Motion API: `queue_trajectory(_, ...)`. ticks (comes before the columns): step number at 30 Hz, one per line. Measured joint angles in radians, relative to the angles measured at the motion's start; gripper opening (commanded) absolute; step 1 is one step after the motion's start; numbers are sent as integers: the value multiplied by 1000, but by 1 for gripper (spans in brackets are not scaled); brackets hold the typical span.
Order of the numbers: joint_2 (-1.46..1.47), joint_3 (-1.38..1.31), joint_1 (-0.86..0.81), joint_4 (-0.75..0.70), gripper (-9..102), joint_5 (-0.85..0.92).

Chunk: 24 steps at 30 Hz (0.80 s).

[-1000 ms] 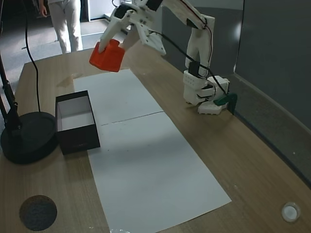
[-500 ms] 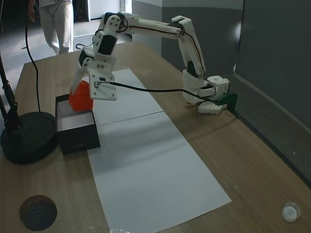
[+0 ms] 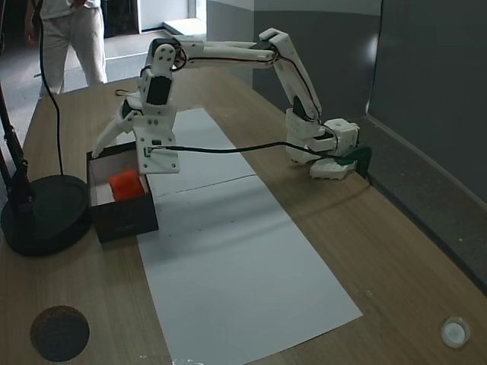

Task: Grab a orange square and put it in the box.

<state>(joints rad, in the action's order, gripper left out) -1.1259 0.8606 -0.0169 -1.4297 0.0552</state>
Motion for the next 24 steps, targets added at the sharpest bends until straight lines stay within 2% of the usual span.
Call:
queue_trajectory(2, -3, -67, 5, -67, 8, -23)
queue_trajectory(4, -40, -144, 18, -138, 0, -74)
queue_trajectory(8, -210, -347, 32, -287, 0, -95)
queue_trajectory(12, -483, -376, 49, -307, 0, -95)
queue_trajectory(17, -881, -172, 63, -307, 0, -95)
queue_trajectory(24, -1520, 376, 55, -305, 0, -81)
